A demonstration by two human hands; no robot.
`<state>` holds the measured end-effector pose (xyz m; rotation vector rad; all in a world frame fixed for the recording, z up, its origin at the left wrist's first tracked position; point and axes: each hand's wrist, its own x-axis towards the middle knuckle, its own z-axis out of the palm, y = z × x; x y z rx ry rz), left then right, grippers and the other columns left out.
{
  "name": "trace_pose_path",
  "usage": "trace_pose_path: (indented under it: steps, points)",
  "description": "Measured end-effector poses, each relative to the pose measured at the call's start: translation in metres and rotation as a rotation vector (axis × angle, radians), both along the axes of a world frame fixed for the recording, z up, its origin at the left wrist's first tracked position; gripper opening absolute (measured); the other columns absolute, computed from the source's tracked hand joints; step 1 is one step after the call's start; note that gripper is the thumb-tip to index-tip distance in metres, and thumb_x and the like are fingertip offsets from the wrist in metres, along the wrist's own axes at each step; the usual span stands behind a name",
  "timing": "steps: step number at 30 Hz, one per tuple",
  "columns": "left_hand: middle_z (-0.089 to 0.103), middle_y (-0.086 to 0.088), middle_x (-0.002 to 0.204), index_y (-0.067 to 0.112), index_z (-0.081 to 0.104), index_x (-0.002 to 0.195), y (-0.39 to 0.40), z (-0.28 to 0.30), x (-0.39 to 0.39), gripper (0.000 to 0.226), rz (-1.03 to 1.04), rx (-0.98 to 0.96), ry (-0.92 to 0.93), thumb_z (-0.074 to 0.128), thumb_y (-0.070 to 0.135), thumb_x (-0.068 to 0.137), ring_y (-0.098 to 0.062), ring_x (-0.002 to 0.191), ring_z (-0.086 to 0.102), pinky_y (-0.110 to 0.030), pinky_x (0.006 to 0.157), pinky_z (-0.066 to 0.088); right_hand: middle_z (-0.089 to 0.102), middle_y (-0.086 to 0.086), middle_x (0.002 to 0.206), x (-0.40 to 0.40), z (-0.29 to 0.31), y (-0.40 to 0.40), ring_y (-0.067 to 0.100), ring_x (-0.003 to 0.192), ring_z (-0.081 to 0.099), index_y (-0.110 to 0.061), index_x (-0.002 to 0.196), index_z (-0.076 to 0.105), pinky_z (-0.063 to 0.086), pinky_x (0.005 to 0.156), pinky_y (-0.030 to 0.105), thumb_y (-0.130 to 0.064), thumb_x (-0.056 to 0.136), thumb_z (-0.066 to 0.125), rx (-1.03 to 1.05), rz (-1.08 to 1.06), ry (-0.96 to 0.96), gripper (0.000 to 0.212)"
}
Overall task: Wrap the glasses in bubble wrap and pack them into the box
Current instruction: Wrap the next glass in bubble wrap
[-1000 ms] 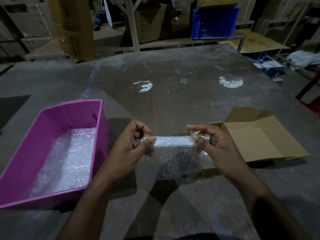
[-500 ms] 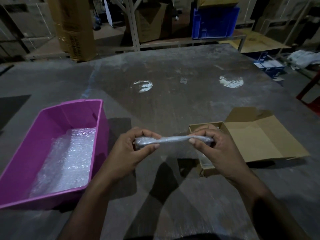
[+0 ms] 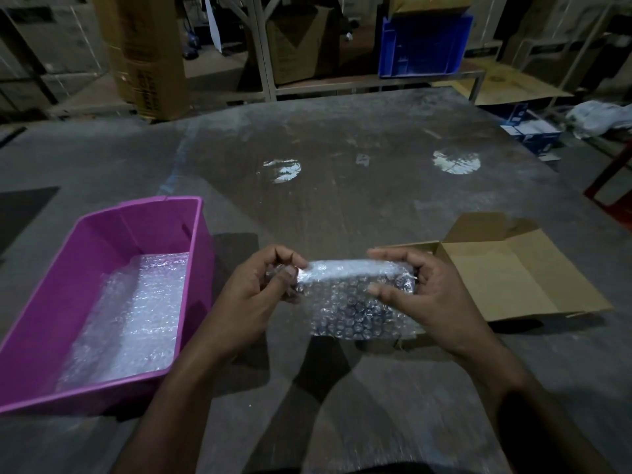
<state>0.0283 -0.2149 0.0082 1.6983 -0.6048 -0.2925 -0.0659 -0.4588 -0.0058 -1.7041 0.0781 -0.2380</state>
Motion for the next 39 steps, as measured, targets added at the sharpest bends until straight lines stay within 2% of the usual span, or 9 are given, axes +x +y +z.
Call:
trace_pose_path:
  steps: [4, 12, 16, 19, 25, 28, 33, 36, 39]
  points:
    - [0.073, -0.002, 0.112, 0.027, 0.072, 0.11, 0.003, 0.005, -0.003, 0.027, -0.032, 0.048, 0.054, 0.078, 0.018, 0.085, -0.02, 0.095, 0.072, -0.034, 0.079, 0.061, 0.075, -0.006, 0.105, 0.002, -0.002, -0.001, 0.013, 0.097, 0.072, -0.028, 0.101, 0.076, 0.058, 0.074, 0.023, -0.014, 0.082, 0.08, -0.012, -0.055, 0.027, 0.024]
    - [0.07, 0.003, 0.084, 0.023, 0.075, 0.084, 0.0, 0.004, -0.001, 0.006, 0.032, 0.059, -0.091, 0.08, 0.025, 0.081, -0.008, 0.071, 0.063, -0.019, 0.063, 0.047, 0.068, -0.007, 0.093, 0.002, -0.001, -0.002, 0.014, 0.088, 0.065, -0.033, 0.085, 0.076, 0.051, 0.072, 0.022, -0.042, 0.084, 0.071, -0.115, -0.101, -0.043, 0.01]
    - [0.068, -0.003, 0.082, 0.019, 0.071, 0.084, 0.002, 0.003, 0.0, 0.009, 0.005, 0.071, -0.084, 0.072, 0.026, 0.089, -0.018, 0.072, 0.064, -0.031, 0.064, 0.051, 0.073, 0.004, 0.1, 0.003, -0.001, 0.002, 0.041, 0.089, 0.066, -0.04, 0.114, 0.071, 0.057, 0.084, 0.056, -0.028, 0.092, 0.069, 0.02, -0.065, -0.045, 0.026]
    - [0.071, -0.003, 0.093, 0.028, 0.065, 0.104, 0.002, 0.002, -0.002, 0.015, 0.026, 0.013, -0.001, 0.069, 0.025, 0.09, -0.022, 0.078, 0.07, -0.035, 0.069, 0.058, 0.073, -0.008, 0.115, 0.001, 0.003, 0.003, 0.033, 0.095, 0.069, -0.039, 0.115, 0.072, 0.053, 0.091, 0.058, -0.023, 0.097, 0.063, -0.025, -0.065, -0.054, 0.026]
    - [0.07, 0.007, 0.099, 0.022, 0.069, 0.1, -0.002, 0.005, -0.004, 0.015, 0.027, -0.012, 0.017, 0.057, 0.013, 0.1, -0.016, 0.08, 0.066, -0.035, 0.073, 0.058, 0.075, -0.005, 0.111, -0.004, 0.004, 0.001, 0.017, 0.101, 0.073, -0.023, 0.108, 0.076, 0.061, 0.081, 0.033, -0.019, 0.073, 0.084, 0.074, 0.02, 0.029, 0.036]
    - [0.073, 0.005, 0.101, 0.024, 0.076, 0.104, 0.0, 0.009, -0.006, 0.021, -0.001, 0.013, 0.042, 0.058, 0.015, 0.098, -0.017, 0.083, 0.068, -0.031, 0.074, 0.058, 0.075, -0.005, 0.106, -0.001, 0.001, 0.0, 0.015, 0.099, 0.071, -0.027, 0.103, 0.077, 0.059, 0.079, 0.027, -0.015, 0.079, 0.082, -0.009, -0.044, 0.032, 0.027]
    - [0.076, -0.004, 0.102, 0.024, 0.077, 0.103, 0.0, 0.01, -0.01, 0.028, -0.038, 0.036, 0.07, 0.084, 0.017, 0.076, -0.018, 0.086, 0.073, -0.027, 0.072, 0.06, 0.068, -0.005, 0.101, 0.004, -0.001, -0.002, 0.016, 0.099, 0.065, -0.029, 0.09, 0.077, 0.052, 0.079, 0.027, -0.035, 0.081, 0.075, -0.122, -0.095, -0.006, 0.011]
    - [0.072, -0.004, 0.093, 0.027, 0.078, 0.09, -0.003, 0.009, -0.007, 0.012, 0.046, 0.058, -0.038, 0.081, 0.028, 0.078, -0.014, 0.078, 0.066, -0.024, 0.066, 0.052, 0.067, -0.008, 0.1, 0.003, 0.003, -0.001, 0.01, 0.096, 0.065, -0.027, 0.091, 0.075, 0.052, 0.078, 0.026, -0.037, 0.086, 0.068, -0.157, -0.06, -0.002, 0.013]
    - [0.065, 0.002, 0.103, 0.026, 0.074, 0.084, -0.002, 0.005, -0.001, 0.01, 0.093, 0.1, -0.171, 0.078, 0.034, 0.08, -0.01, 0.096, 0.065, -0.021, 0.08, 0.052, 0.074, -0.008, 0.098, 0.002, 0.003, 0.0, 0.009, 0.092, 0.07, -0.028, 0.1, 0.075, 0.054, 0.076, 0.027, -0.032, 0.094, 0.065, -0.106, -0.03, 0.035, 0.012]
